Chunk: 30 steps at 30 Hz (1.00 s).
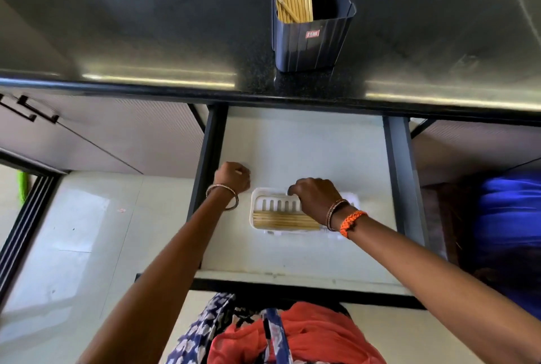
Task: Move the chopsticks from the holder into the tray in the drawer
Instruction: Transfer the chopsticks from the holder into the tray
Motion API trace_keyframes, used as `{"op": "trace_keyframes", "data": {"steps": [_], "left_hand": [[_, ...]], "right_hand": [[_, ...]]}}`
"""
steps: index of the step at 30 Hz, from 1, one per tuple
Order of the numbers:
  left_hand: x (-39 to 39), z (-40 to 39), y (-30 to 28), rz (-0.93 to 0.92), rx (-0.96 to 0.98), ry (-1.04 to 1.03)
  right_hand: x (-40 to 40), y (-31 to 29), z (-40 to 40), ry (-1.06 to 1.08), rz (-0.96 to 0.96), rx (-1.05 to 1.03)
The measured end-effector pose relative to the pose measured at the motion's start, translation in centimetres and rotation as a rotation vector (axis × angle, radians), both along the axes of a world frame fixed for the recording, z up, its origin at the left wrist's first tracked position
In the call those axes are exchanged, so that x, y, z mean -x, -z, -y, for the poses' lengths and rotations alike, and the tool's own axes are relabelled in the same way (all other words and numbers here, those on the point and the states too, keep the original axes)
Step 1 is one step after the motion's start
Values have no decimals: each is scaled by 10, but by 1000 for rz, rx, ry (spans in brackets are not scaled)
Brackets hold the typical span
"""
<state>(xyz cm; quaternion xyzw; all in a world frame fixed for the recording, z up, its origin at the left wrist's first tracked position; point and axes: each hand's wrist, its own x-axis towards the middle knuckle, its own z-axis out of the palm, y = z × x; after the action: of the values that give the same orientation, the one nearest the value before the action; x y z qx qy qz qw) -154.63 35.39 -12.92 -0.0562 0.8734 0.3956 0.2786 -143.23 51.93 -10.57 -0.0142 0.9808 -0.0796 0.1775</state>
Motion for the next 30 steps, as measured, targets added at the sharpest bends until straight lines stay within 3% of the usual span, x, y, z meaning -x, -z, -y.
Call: {"op": "trace_keyframes", "data": {"steps": [4,7,10,12,17,22,26,30], "left_hand": [[64,-34,-76,-88,-370,-107],[102,-61,-133,-335,-427,9],[129,-77,-145,-605,-178,75],[143,-81,-131,-648,-9,211],[158,-63,-83,-396,425,608],[147,-60,-62,-438,543,675],[151,-61,-65,-356,502,672],[154,-58,-70,-349,486,685]], "right_hand": [[60,-81,-30,217,-471,265],[135,-142,-65,374,-801,437],[213,-179,-92,487,-776,334],[259,-182,-110,569,-662,300],[311,-165,-127,629,-387,441],[314,-155,-125,722,-522,572],[308,-160,-128,796,-626,725],[295,-186,-129,896,-910,843]]}}
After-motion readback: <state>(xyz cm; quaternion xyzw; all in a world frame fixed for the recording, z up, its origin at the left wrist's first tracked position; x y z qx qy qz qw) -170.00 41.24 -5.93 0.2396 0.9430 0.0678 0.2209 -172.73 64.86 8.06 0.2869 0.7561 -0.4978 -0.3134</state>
